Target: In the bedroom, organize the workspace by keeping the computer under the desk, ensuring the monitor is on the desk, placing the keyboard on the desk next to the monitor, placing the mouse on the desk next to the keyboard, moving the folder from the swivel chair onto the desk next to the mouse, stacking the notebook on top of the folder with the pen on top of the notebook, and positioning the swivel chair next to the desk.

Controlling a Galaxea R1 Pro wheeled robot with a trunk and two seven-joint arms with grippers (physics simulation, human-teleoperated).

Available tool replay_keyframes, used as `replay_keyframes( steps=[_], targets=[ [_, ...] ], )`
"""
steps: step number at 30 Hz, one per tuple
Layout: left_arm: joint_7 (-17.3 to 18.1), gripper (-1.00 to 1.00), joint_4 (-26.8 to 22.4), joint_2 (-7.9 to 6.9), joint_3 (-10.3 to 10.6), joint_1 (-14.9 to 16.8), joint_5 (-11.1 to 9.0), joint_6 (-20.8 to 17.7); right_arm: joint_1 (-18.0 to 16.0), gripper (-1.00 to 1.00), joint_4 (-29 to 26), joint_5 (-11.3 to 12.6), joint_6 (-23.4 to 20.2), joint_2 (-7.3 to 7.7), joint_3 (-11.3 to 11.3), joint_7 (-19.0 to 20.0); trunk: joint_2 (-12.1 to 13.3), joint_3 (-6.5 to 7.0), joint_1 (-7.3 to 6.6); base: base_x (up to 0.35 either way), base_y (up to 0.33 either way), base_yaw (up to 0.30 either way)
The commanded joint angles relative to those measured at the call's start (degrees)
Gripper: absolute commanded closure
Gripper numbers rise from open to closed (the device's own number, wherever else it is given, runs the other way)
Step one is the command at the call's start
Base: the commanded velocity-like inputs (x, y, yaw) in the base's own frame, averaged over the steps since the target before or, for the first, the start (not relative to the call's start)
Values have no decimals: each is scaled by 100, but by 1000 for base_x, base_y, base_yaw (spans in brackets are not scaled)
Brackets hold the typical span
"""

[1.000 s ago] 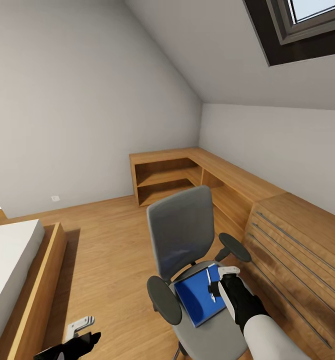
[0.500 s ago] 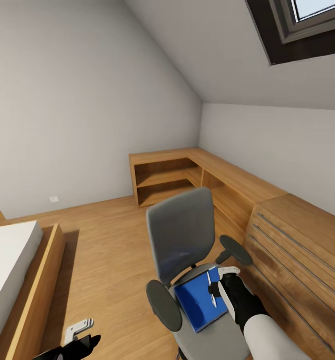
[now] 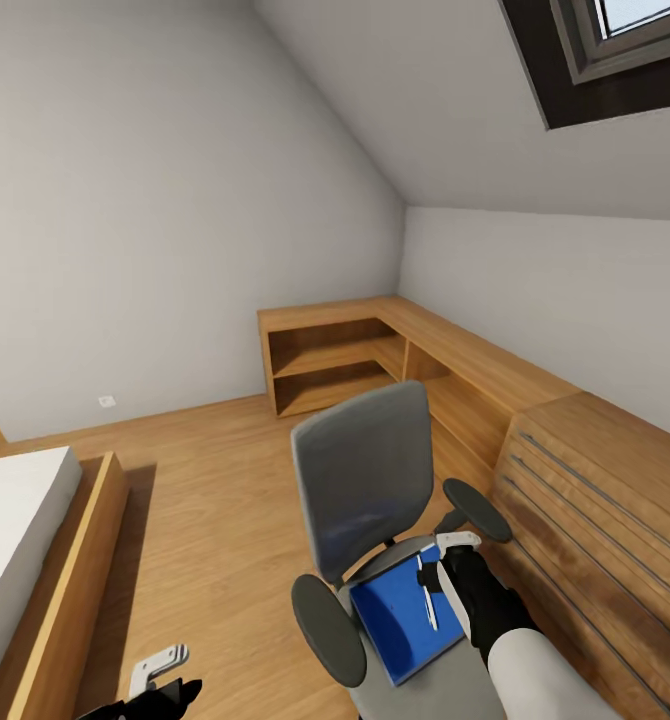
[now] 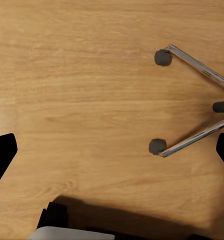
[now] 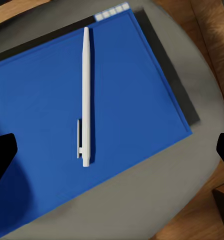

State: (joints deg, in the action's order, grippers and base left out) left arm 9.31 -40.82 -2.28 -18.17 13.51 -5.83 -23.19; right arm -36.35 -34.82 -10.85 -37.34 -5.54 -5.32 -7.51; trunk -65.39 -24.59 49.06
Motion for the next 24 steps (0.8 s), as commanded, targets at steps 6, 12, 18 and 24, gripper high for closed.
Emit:
replay_keyframes(
  steps=[6,12,18,24],
  targets=[
    [21,-100,7,12,-11,3,-59,-39,-4,-100,-2,-54,-27,-15,-28,22,-4,-6,0,122,0,0],
    [11,-100,12,14,-12,3,-59,-45,-3,-100,-1,-57,-23,-14,-23,88,-4,-6,0,51,0,0],
    [10,-100,15,16,-11,3,-59,-45,-3,-100,-7,-65,-9,-9,67,206,-4,-6,0,6,0,0],
    [11,-100,75,17,-11,3,-59,-45,-4,-100,-7,-66,22,-5,229,340,-4,-6,0,0,0,0]
  ],
)
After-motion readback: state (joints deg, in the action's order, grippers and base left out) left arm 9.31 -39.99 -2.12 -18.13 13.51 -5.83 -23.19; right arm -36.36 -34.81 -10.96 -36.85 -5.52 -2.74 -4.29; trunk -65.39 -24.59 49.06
